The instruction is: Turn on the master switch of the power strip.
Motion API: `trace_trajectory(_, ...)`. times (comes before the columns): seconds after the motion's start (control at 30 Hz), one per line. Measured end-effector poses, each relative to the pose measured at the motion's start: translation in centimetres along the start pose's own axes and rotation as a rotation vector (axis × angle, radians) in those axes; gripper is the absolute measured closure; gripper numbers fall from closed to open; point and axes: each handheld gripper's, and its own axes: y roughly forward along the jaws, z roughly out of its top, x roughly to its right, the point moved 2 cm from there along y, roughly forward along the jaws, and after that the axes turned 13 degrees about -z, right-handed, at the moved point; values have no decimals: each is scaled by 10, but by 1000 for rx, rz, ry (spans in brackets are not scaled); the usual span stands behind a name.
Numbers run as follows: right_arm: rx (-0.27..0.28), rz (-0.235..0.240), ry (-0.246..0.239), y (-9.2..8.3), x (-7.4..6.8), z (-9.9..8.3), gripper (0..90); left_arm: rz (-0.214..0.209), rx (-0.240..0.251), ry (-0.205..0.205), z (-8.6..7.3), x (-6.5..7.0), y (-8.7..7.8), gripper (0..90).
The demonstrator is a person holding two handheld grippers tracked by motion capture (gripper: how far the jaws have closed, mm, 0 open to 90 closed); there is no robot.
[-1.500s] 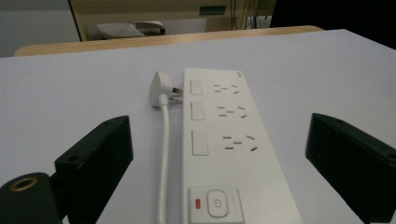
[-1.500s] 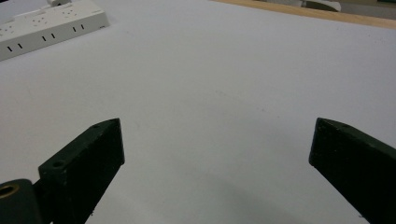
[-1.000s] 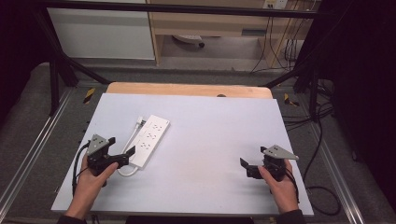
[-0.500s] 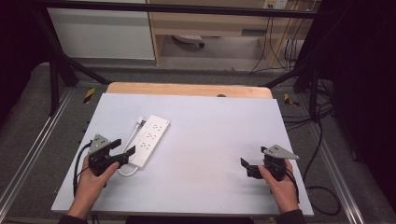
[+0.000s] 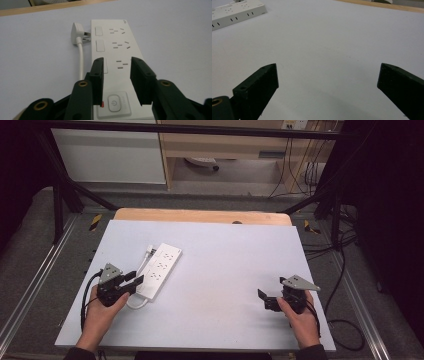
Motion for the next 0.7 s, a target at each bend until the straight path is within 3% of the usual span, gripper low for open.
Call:
trace_trajectory(0.4, -5, -2, -2, 0, 0, 0, 41, -27, 4, -22, 0, -3, -1, 855)
trace_trajectory(0.7, -6, -2, -1, 0, 0, 0, 40, -45, -15, -23, -1, -4, 0, 900)
